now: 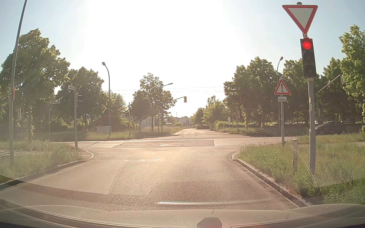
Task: Follow the waypoints while adhering to traffic rules and regulations
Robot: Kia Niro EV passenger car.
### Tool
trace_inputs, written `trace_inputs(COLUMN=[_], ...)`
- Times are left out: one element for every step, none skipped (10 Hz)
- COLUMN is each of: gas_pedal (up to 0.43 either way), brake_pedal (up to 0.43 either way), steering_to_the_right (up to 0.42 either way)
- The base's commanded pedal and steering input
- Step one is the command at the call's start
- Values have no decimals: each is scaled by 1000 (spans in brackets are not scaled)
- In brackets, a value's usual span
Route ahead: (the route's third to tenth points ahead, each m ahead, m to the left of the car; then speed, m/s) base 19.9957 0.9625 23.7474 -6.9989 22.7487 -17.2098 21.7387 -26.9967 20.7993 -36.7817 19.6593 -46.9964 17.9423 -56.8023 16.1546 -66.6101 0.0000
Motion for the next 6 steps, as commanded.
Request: trace_inputs(gas_pedal=[0, 0, 0, 0, 0, 0], brake_pedal=[280, 280, 280, 280, 280, 280], steering_to_the_right=[-16, -16, -16, -16, -16, -16])
